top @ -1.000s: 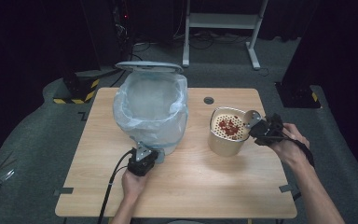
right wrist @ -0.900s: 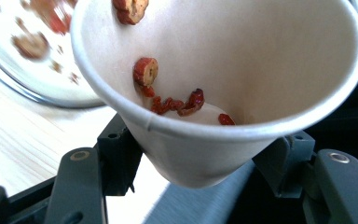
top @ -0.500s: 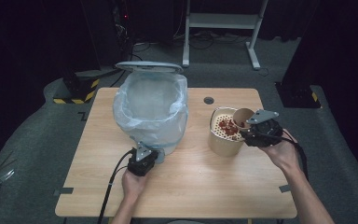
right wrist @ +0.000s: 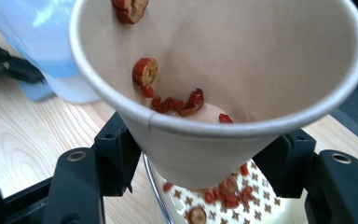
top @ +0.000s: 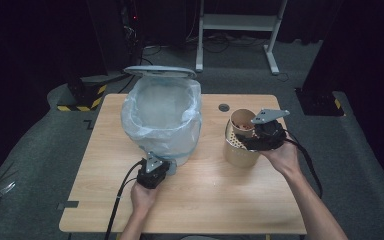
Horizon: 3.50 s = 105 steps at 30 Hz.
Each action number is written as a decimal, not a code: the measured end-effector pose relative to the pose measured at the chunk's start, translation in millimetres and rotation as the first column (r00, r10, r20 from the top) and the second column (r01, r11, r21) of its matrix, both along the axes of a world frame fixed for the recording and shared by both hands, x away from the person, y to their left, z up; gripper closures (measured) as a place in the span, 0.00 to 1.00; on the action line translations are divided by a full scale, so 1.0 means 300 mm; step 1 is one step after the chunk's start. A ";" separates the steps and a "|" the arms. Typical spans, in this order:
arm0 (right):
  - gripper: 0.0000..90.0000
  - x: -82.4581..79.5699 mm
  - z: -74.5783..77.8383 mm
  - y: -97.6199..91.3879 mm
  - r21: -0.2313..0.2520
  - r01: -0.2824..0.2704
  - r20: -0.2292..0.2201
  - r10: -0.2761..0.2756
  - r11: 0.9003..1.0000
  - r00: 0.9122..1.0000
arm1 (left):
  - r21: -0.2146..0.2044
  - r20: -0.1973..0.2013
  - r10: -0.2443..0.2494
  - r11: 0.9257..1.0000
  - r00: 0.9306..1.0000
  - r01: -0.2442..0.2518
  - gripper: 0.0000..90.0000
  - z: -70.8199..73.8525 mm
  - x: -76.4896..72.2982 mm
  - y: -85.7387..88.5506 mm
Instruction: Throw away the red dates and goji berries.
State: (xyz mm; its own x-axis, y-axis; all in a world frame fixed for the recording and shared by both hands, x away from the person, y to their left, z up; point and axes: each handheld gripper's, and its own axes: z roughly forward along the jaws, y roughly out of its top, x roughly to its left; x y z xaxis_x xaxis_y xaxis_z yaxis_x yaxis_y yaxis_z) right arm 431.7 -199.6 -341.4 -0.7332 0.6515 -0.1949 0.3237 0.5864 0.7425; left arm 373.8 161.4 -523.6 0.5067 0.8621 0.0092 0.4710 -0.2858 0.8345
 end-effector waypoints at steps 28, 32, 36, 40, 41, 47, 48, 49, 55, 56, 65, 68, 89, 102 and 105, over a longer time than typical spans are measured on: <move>0.40 0.043 0.132 0.230 0.082 -0.119 0.039 0.116 0.990 0.993 | 0.004 0.002 0.002 1.000 1.000 -0.002 0.94 0.000 0.001 0.002; 0.40 0.064 0.153 0.267 0.114 -0.135 0.033 0.132 0.984 0.991 | 0.003 0.003 0.002 1.000 1.000 -0.002 0.94 0.000 0.001 0.002; 0.40 0.076 0.169 0.289 0.137 -0.147 0.025 0.145 0.980 0.989 | 0.003 0.002 0.002 1.000 1.000 -0.002 0.94 0.000 0.001 0.002; 0.40 0.091 0.179 0.299 0.164 -0.154 0.010 0.155 0.974 0.988 | 0.004 0.002 0.002 1.000 1.000 -0.002 0.94 0.000 0.001 0.002; 0.40 0.096 0.180 0.303 0.167 -0.156 0.004 0.158 0.973 0.987 | 0.004 0.002 0.002 1.000 1.000 -0.002 0.94 0.000 0.001 0.002; 0.40 0.117 0.185 0.330 0.205 -0.170 -0.012 0.176 0.964 0.984 | 0.003 0.002 0.002 1.000 1.000 -0.002 0.94 0.000 0.001 0.002; 0.40 0.118 0.189 0.338 0.208 -0.177 -0.009 0.182 0.962 0.983 | 0.003 0.003 0.002 1.000 1.000 -0.002 0.94 0.000 0.001 0.002; 0.40 0.119 0.193 0.347 0.214 -0.181 -0.010 0.187 0.960 0.982 | 0.004 0.003 0.002 1.000 1.000 -0.002 0.94 0.000 0.001 0.001; 0.40 0.130 0.211 0.390 0.233 -0.195 -0.012 0.203 0.953 0.979 | 0.004 0.003 0.002 1.000 1.000 -0.002 0.94 0.000 0.001 0.002; 0.40 0.132 0.212 0.396 0.237 -0.194 -0.014 0.203 0.952 0.979 | 0.003 0.002 0.002 1.000 1.000 -0.002 0.94 0.000 0.001 0.002; 0.39 0.144 0.205 0.440 0.243 -0.200 -0.025 0.212 0.949 0.977 | 0.001 0.002 0.001 1.000 1.000 -0.001 0.94 0.000 0.001 0.002; 0.38 0.147 0.211 0.461 0.239 -0.205 -0.019 0.216 0.949 0.976 | 0.001 0.002 0.002 1.000 1.000 -0.002 0.94 0.000 0.001 0.002; 0.23 0.187 0.168 0.542 0.238 -0.214 -0.081 0.239 0.947 0.968 | 0.000 0.001 0.001 1.000 1.000 -0.001 0.94 0.000 0.001 0.003; 0.20 0.166 0.169 0.531 0.230 -0.223 -0.046 0.240 0.947 0.970 | -0.004 -0.001 0.000 1.000 1.000 0.000 0.94 0.000 0.001 0.003; 0.21 0.159 0.174 0.522 0.236 -0.218 -0.039 0.234 0.947 0.972 | -0.003 0.000 0.000 1.000 1.000 0.000 0.94 0.000 0.001 0.003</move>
State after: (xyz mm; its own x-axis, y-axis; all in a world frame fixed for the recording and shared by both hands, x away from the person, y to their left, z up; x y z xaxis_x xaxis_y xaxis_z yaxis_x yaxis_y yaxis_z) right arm 479.5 -42.9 -289.3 -0.8724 0.4887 -0.0068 0.2552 0.4673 0.8465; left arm 374.0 162.2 -523.5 0.5063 0.8623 0.0062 0.4716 -0.2829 0.8352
